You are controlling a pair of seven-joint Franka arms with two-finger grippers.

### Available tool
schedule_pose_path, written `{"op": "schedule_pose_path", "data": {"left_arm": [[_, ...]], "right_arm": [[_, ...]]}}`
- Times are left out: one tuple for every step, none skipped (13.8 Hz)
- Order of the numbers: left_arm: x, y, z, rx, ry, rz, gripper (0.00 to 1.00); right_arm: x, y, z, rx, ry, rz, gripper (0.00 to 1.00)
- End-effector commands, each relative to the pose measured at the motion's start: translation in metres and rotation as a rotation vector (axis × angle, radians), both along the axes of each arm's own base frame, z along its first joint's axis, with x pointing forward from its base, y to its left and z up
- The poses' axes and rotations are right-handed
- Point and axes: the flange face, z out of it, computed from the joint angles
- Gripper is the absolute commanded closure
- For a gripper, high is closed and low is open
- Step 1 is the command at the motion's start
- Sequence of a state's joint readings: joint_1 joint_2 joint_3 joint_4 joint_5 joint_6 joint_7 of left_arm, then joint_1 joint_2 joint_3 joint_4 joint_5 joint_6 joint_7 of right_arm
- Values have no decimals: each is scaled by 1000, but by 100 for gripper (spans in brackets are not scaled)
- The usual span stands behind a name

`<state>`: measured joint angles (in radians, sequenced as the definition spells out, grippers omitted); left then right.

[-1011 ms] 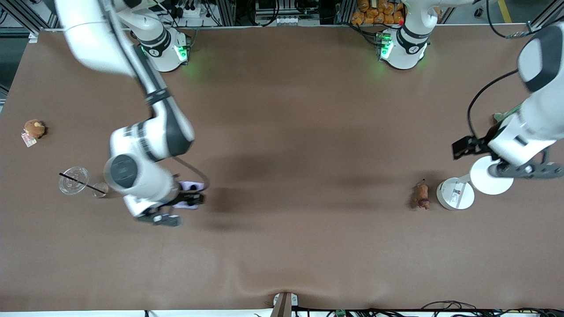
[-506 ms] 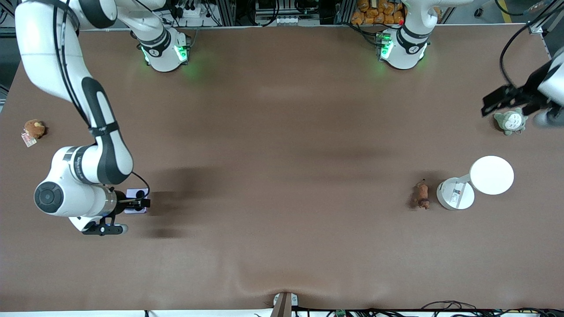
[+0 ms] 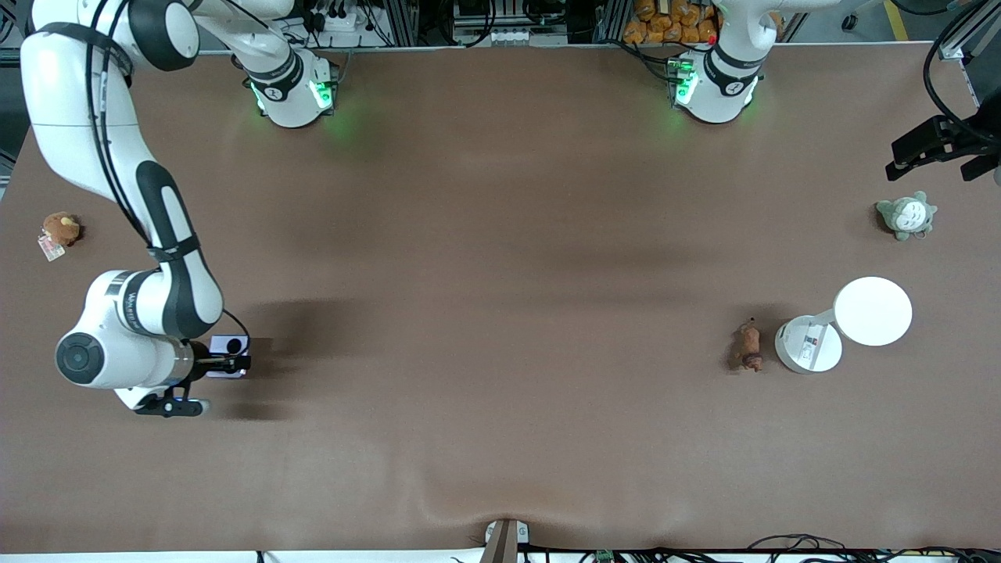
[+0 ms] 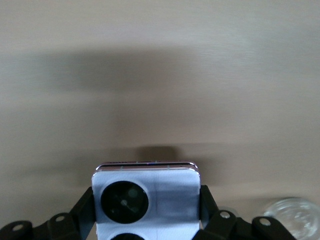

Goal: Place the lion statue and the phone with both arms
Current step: 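Carry the phone toward the glass cup while the left gripper withdraws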

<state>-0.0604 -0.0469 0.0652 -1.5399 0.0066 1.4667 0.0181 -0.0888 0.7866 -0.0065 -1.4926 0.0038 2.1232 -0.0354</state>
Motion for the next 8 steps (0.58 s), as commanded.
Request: {"op": "schedule_pose_path", "data": {"left_arm": [[-2,0,0,-12,4,-8,0],[-3,0,1,-12,4,-1,0],[-4,-1,2,-13,4,-1,0],[-6,-5,4,-13,6,-3,0],[-10,-14,7,-12,11,-17,0],[-10,-14,7,-10,11,-12,0],[-8,-11,6,-12,9,-15,0],[-8,-8,6,-11,10,-9,0]], "right_arm": [[-2,-18,-18,-14,-9,5,72],[-2,-18,-21,-15,-9,6,71],[-3,-17,-25,-16,-9,4,67],[-3,-18,-27,-15,-7,2,50],[-3,-18,-29,-15,-6,2,8],[-4,-18,-29,-15,-3,4,0],[-4,-18,-29,-15,0,6,0],[-4,-17,-27,-15,2,8,0]]}}
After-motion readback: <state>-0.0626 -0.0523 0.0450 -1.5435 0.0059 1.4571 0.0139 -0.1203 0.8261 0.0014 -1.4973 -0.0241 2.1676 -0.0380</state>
